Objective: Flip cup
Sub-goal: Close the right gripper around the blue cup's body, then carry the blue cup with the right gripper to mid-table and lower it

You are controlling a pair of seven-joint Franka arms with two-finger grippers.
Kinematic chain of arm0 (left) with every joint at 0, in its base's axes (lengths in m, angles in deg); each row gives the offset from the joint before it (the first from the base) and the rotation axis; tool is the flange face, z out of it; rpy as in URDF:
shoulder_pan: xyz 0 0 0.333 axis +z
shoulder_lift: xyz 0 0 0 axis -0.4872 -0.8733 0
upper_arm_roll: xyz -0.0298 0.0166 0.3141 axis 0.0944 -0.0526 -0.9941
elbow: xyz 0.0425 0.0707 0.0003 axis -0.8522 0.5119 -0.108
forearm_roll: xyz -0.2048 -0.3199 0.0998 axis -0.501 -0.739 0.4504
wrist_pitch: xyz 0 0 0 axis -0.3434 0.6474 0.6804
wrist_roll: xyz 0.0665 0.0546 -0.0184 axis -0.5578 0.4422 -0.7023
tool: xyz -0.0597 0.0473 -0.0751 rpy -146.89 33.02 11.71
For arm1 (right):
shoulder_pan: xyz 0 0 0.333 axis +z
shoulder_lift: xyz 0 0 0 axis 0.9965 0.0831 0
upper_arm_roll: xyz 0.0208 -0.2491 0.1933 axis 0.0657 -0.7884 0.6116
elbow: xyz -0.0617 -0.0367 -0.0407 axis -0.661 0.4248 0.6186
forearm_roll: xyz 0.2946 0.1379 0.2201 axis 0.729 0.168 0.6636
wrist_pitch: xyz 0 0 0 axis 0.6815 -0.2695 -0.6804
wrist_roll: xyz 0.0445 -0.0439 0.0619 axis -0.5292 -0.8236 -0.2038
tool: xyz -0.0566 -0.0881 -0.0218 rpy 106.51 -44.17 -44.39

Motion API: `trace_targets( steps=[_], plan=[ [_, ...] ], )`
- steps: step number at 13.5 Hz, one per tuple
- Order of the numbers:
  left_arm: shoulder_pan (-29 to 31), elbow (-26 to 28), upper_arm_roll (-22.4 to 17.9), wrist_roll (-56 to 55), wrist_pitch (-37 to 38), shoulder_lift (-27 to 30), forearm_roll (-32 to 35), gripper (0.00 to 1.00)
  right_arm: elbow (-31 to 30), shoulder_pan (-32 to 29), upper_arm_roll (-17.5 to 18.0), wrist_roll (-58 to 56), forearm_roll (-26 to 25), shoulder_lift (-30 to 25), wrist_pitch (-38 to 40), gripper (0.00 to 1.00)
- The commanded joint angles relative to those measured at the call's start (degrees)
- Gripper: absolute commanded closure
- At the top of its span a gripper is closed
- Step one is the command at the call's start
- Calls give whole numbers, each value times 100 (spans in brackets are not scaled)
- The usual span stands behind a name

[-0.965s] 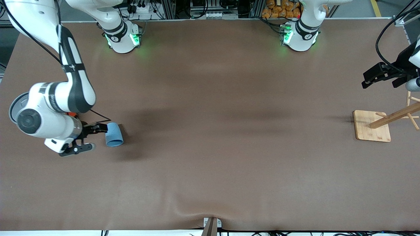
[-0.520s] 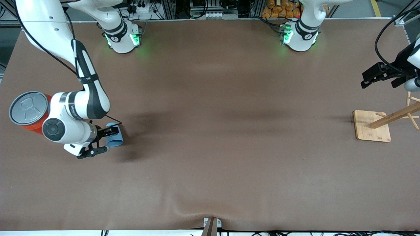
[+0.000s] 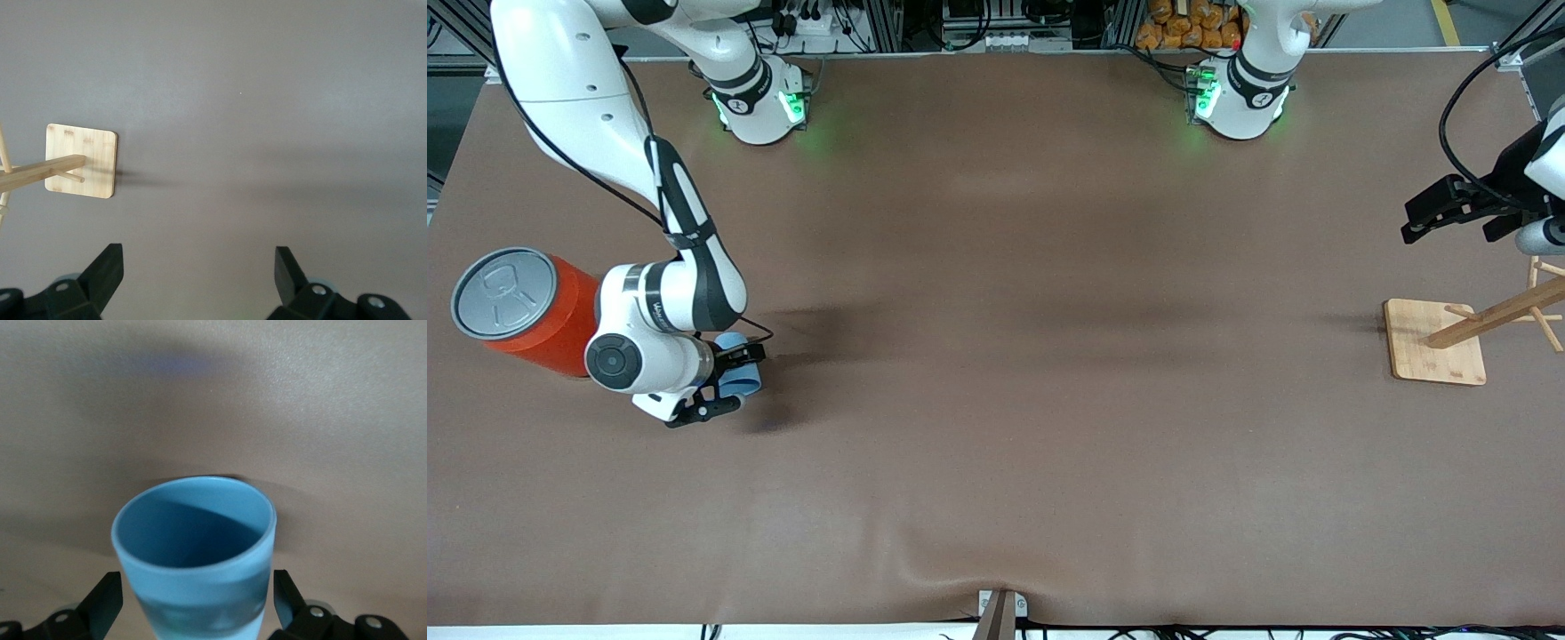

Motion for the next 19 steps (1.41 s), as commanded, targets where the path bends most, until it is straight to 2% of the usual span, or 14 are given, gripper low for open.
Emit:
trace_targets(
  steps=[1,2,3,4,9,16,18,19],
  plan=[
    [4,-90,24,-53,79,-30,-3,0,-45,-60,24,-286,-5,-12,-53,16],
    [4,-90,24,-53,79,-30,-3,0,-36,-104,24,-531,-5,-12,-62,54],
    [-4,-90,24,-53,79,-30,-3,0,-36,-157,24,-682,-5,-12,-132,73],
    [-13,-90,24,-53,79,-30,6,0,-36,-166,24,-848,-5,-21,-237,78],
    [4,-82,24,-8,79,-39,-3,0,227,-61,94,-1920,-5,-223,-308,78],
    [-4,-82,24,18,79,-39,6,0,772,-34,1252,-3923,-5,-328,-334,79],
    [-4,-73,24,0,79,-47,6,0,834,44,1761,-4119,-66,-320,-396,80],
    [-13,-81,24,-8,79,-48,6,0,878,228,1877,-4120,-101,-320,-466,80]
  ],
)
